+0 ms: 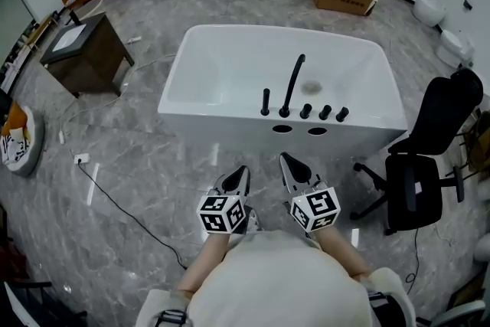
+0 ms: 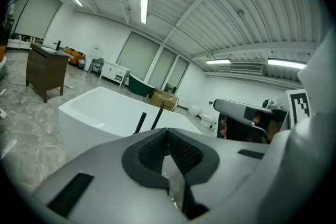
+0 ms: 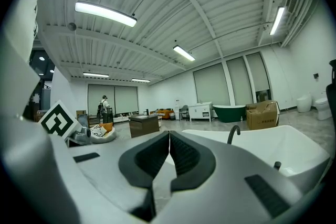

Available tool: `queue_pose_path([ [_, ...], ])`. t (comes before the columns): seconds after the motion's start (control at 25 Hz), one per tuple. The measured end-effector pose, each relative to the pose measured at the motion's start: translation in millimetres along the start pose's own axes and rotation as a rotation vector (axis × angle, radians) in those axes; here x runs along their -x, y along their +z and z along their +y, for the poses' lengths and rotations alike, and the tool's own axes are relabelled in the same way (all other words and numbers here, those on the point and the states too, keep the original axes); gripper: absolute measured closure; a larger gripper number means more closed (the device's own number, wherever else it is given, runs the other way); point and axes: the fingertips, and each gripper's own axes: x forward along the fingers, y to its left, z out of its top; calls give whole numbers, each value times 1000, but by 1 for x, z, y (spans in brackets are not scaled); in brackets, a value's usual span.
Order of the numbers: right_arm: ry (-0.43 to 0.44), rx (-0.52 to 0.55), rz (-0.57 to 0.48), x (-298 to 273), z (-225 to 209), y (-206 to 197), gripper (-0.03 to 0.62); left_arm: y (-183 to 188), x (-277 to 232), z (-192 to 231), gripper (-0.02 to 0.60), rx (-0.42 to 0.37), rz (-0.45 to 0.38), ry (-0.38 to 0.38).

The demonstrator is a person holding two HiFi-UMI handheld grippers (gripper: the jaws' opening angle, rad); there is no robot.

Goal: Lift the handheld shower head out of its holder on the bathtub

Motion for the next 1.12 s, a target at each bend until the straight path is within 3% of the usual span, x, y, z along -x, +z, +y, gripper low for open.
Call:
queue_pose_path([
  [0.64,-48,21,12,-107,-22,12,576,54,-60,71,561,-9,9,-41],
  [1.12,-103,7,63,-144,-39,-2,574,36,-70,111,561,48,81,-13],
])
